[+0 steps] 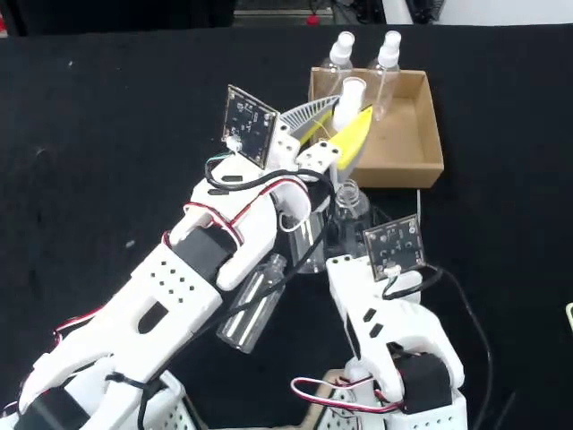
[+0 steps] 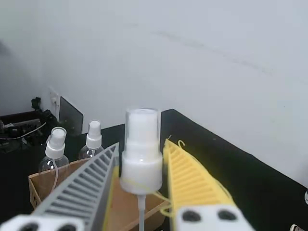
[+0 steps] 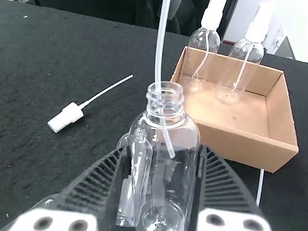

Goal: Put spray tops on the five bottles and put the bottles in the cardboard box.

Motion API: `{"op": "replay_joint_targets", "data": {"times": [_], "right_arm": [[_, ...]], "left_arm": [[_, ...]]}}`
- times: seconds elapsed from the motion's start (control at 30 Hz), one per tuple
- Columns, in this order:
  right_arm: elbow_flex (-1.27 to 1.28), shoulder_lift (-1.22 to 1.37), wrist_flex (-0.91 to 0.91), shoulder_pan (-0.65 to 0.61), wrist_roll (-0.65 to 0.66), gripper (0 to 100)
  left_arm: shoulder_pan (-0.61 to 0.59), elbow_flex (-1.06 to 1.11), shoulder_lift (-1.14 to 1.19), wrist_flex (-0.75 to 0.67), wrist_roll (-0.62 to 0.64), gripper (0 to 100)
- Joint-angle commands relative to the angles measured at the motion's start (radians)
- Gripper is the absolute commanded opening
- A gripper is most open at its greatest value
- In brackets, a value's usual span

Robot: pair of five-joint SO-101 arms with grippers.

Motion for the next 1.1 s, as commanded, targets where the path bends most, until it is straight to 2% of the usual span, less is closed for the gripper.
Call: {"op": "replay_joint_targets", "data": {"times": [0.0,0.17,0.37,0.53,0.8,1.0,1.07], "right_arm": [[-0.012,-0.059,-0.023,-0.006,-0.003,16.9],[-0.012,-0.059,-0.023,-0.006,0.000,16.9],[-0.012,-0.059,-0.023,-0.006,0.000,16.9],[-0.012,-0.059,-0.023,-0.006,-0.005,16.9],[-0.012,-0.059,-0.023,-0.006,-0.005,16.9],[-0.019,-0.056,-0.021,-0.002,0.002,16.9],[-0.061,-0.048,0.011,0.041,0.003,16.9]], "left_arm": [[0.004,-0.038,-0.006,0.031,-0.002,12],[0.001,-0.038,-0.006,0.080,0.005,23],[-0.001,-0.038,-0.023,0.097,0.003,23],[-0.007,-0.028,-0.152,0.129,-0.002,23],[-0.214,-0.005,-0.422,0.425,-0.002,23],[-0.398,0.133,-0.628,0.546,-0.002,23],[-0.455,0.205,-0.707,0.572,-0.002,23]]}}
